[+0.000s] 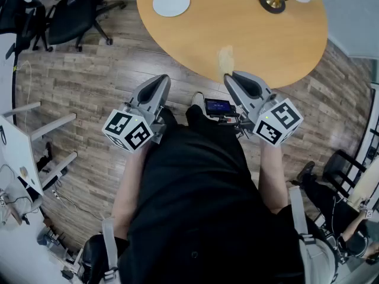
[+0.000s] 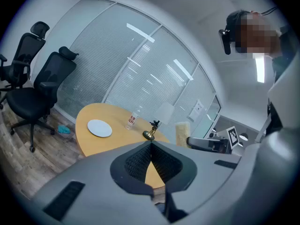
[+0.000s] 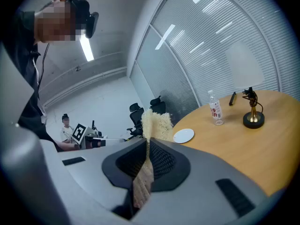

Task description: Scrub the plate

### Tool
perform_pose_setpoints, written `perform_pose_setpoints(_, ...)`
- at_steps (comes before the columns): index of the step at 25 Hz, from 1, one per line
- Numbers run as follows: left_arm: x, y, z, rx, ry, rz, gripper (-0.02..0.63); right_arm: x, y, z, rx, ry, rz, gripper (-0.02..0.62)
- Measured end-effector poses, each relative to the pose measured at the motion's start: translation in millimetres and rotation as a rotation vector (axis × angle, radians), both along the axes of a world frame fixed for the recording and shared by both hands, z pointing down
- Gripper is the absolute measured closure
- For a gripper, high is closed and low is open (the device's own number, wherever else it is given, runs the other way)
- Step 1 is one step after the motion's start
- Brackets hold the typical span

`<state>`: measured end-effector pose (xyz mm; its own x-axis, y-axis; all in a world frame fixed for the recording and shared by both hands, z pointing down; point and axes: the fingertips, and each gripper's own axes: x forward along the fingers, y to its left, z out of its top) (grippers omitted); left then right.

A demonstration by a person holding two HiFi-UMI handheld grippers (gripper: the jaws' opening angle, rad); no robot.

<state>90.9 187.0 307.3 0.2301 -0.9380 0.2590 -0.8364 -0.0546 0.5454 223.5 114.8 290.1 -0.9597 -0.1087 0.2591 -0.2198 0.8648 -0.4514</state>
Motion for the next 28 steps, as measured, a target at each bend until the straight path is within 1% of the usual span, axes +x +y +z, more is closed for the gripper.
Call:
perform_pose_setpoints(5, 5, -1, 4, -0.004, 0.011, -0.012, 0.594, 8, -2, 5, -0.008, -0.004, 0.008, 0.565)
perform_pose_setpoints(9, 7, 1, 4, -0.012, 0.007, -0.026, 0.594, 13, -3, 2, -0.05, -0.043, 0.027, 0.563)
perform_pose_setpoints(12, 11, 2, 4, -0.027, 0.014, -0.037, 0.594, 21, -4, 6, -0.05, -0.033, 0.033, 0.563)
perform_pose_setpoints(15, 8, 5, 9, -0.051, 0.031, -0.049, 0.594, 22, -3, 9, -0.061, -0.028, 0.045, 0.562)
perform_pose_setpoints(19, -3, 4, 19, -0.088, 0.077, -0.063, 0.594, 18, -6, 15, -0.076, -0.013, 0.069, 0.563)
perform_pose_setpoints(21, -10, 2, 24, -0.097, 0.114, -0.066, 0.594, 15, -7, 17, -0.083, -0.009, 0.089, 0.561)
perform_pose_setpoints(24, -16, -6, 32, -0.1, 0.19, -0.061, 0.594, 12, -9, 19, -0.082, 0.007, 0.11, 0.561)
perform_pose_setpoints(28, -32, -32, 37, -0.094, 0.296, -0.038, 0.594, 1, -18, 14, -0.066, 0.015, 0.155, 0.561)
